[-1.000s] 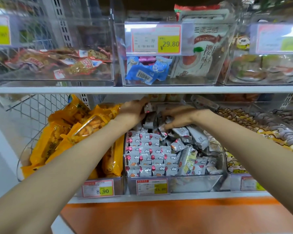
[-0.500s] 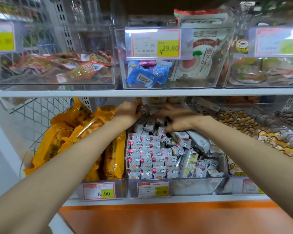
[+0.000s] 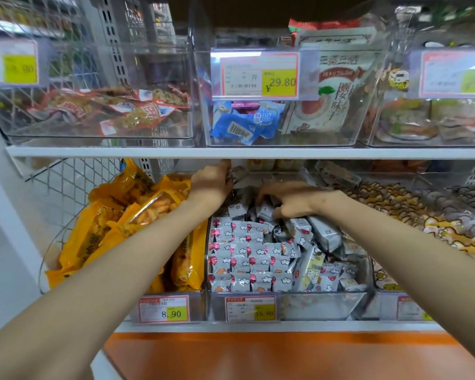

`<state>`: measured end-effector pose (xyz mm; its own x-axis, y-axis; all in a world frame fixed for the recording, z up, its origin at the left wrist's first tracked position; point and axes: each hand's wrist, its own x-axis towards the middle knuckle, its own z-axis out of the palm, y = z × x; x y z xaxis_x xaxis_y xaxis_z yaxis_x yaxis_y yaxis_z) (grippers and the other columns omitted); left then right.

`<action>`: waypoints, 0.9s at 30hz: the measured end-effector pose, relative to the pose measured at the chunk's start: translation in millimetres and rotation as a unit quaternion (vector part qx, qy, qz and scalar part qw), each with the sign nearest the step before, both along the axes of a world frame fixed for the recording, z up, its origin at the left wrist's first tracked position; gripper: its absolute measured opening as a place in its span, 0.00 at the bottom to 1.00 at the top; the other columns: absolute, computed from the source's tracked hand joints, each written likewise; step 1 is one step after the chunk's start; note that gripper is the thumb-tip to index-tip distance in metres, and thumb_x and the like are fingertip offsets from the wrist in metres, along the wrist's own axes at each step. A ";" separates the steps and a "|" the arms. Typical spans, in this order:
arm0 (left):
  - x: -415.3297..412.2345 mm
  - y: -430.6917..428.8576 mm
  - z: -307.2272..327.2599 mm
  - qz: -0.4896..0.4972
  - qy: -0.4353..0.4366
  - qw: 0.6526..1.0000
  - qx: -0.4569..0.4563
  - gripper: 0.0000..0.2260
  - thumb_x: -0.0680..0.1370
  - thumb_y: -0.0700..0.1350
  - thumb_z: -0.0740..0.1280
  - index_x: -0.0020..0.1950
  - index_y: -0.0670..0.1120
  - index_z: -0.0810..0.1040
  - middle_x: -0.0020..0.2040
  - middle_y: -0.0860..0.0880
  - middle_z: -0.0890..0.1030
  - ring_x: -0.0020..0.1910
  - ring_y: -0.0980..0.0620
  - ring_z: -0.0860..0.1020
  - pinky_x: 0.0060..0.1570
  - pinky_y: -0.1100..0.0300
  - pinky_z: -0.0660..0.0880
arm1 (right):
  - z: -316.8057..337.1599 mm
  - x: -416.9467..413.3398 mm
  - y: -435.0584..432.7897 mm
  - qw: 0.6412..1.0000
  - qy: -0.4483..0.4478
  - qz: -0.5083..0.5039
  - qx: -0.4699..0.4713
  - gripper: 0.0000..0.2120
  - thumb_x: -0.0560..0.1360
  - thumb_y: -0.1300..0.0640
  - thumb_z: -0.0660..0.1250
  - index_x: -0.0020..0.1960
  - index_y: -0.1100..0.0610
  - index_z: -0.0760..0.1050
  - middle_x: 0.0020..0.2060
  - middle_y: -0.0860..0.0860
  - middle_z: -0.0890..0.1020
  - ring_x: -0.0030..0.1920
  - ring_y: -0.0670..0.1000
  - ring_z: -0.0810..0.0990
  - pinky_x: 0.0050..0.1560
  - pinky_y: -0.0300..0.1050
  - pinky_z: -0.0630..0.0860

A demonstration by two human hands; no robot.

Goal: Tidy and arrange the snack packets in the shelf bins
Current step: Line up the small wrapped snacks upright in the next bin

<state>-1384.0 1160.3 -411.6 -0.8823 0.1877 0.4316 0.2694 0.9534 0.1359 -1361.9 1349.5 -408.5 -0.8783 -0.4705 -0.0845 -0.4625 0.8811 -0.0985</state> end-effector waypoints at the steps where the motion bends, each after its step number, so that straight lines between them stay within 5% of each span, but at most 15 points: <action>1: -0.1 -0.5 0.1 0.002 -0.001 1.000 0.003 0.13 0.80 0.48 0.59 0.61 0.43 0.70 0.56 0.39 0.78 0.54 0.38 0.77 0.48 0.51 0.73 | 1.3 1.1 1.0 1.000 0.001 -0.007 -0.019 0.17 0.74 0.58 0.62 0.62 0.49 0.70 0.60 0.48 0.74 0.54 0.52 0.74 0.42 0.41 0.71; 10: 4.5 -2.2 0.4 -0.036 -0.012 0.999 -0.017 0.15 0.79 0.55 0.59 0.59 0.46 0.70 0.53 0.41 0.79 0.51 0.39 0.78 0.45 0.53 0.74 | 3.1 1.6 12.4 0.987 0.051 -0.064 -0.137 0.09 0.76 0.57 0.60 0.54 0.48 0.75 0.53 0.50 0.80 0.52 0.52 0.76 0.51 0.46 0.74; 14: 14.5 -4.8 -4.6 -0.104 0.008 0.991 -0.082 0.15 0.79 0.56 0.58 0.59 0.48 0.74 0.52 0.45 0.81 0.50 0.44 0.79 0.38 0.61 0.68 | 1.2 5.4 24.8 0.947 0.136 -0.112 -0.269 0.08 0.78 0.55 0.61 0.54 0.49 0.77 0.50 0.48 0.81 0.50 0.50 0.78 0.53 0.46 0.74; 17: 17.3 -5.1 -5.8 -0.149 0.014 0.988 -0.026 0.12 0.79 0.51 0.62 0.58 0.46 0.76 0.51 0.44 0.81 0.49 0.44 0.79 0.38 0.61 0.70 | -2.3 -0.6 55.3 0.903 0.205 -0.221 -0.306 0.07 0.78 0.57 0.61 0.51 0.57 0.77 0.46 0.56 0.81 0.47 0.56 0.78 0.45 0.48 0.73; 21: 22.6 6.1 -7.6 -0.215 -0.008 0.976 0.013 0.14 0.78 0.53 0.63 0.57 0.45 0.75 0.51 0.46 0.78 0.51 0.46 0.76 0.46 0.58 0.72 | -15.3 -21.8 117.6 0.889 0.219 -0.334 -0.224 0.19 0.75 0.61 0.64 0.65 0.65 0.72 0.63 0.64 0.74 0.64 0.63 0.72 0.63 0.52 0.70; 24: 33.1 20.3 -6.9 -0.235 -0.044 0.971 -0.004 0.17 0.79 0.56 0.60 0.62 0.46 0.71 0.42 0.52 0.68 0.45 0.50 0.71 0.41 0.60 0.64 | -30.1 -28.4 148.4 0.913 0.142 -0.325 -0.201 0.28 0.73 0.62 0.67 0.71 0.62 0.64 0.67 0.62 0.70 0.67 0.62 0.68 0.66 0.54 0.68; 27: 36.7 29.2 -8.8 -0.266 -0.073 0.961 -0.005 0.19 0.79 0.56 0.59 0.66 0.47 0.68 0.50 0.48 0.74 0.51 0.48 0.74 0.44 0.60 0.67 | -41.3 -33.8 158.8 0.917 0.131 -0.323 -0.193 0.35 0.70 0.61 0.70 0.73 0.59 0.60 0.69 0.62 0.67 0.67 0.64 0.68 0.65 0.56 0.68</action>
